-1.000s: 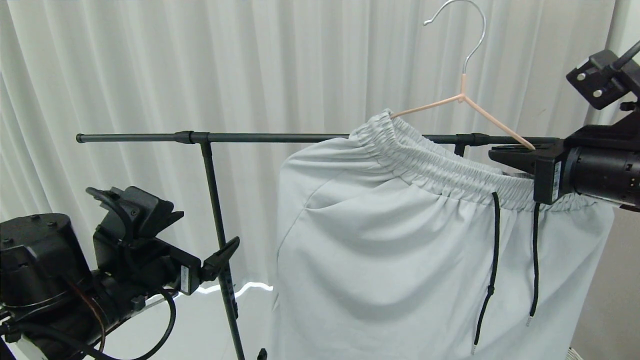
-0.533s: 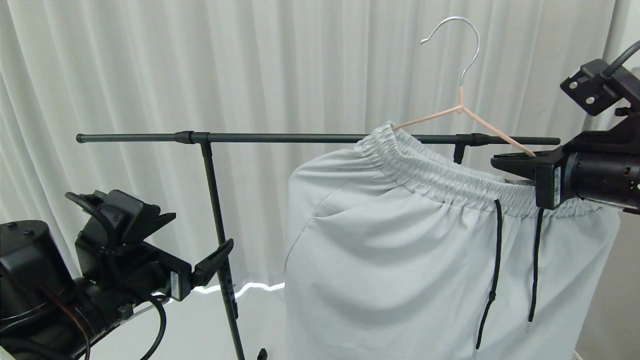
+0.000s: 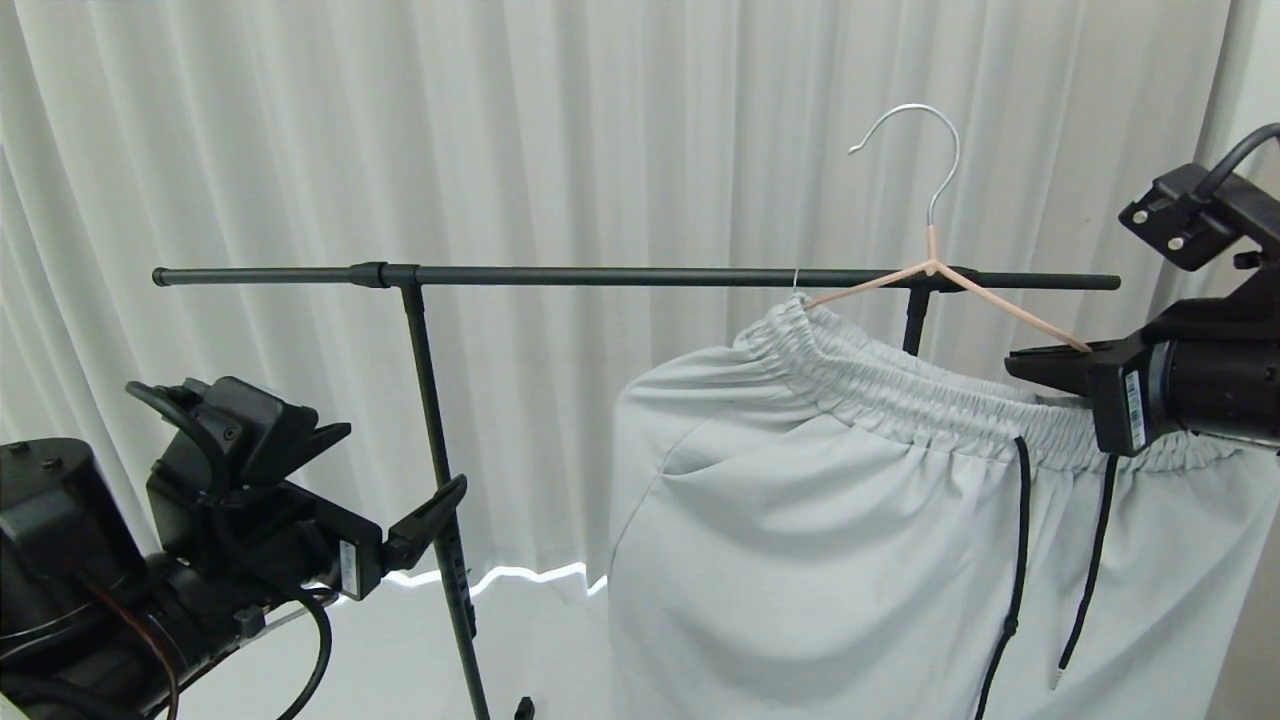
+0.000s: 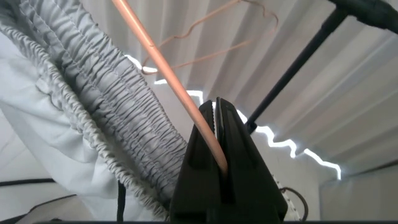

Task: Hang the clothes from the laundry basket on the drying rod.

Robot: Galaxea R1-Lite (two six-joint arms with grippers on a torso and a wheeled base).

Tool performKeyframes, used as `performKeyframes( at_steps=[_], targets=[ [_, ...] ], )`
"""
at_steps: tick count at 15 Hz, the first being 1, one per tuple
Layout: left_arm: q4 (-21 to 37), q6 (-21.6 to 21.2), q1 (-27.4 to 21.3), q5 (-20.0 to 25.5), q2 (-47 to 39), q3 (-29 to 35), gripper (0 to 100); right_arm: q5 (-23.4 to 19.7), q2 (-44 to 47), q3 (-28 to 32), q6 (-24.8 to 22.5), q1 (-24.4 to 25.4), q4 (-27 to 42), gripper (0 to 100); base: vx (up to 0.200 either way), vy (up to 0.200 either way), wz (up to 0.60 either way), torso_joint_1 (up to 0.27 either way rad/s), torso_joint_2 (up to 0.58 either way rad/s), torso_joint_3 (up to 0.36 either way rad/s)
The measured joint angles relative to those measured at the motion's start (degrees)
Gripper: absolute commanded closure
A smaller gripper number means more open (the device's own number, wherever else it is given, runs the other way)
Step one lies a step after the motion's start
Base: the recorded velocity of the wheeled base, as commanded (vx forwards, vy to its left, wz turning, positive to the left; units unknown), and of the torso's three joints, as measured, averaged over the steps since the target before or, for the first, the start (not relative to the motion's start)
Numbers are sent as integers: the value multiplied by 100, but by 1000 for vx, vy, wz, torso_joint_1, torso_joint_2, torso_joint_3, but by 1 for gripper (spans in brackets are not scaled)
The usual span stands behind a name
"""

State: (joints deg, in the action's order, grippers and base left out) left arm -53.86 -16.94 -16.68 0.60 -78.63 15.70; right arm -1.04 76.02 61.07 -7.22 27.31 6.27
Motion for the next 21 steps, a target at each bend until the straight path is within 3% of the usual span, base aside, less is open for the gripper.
performKeyframes(
  at_steps=[11, 21],
  targets=[
    [-1, -10, -2, 2, -41, 0, 0, 26, -78, -278, 13, -63, 11, 100, 0, 0, 0, 0, 0, 0],
    [-1, -2, 0, 18, -108, -18, 0, 126, -152, -532, 41, -206, 9, 100, 0, 180, 0, 3, 1, 2]
  ],
)
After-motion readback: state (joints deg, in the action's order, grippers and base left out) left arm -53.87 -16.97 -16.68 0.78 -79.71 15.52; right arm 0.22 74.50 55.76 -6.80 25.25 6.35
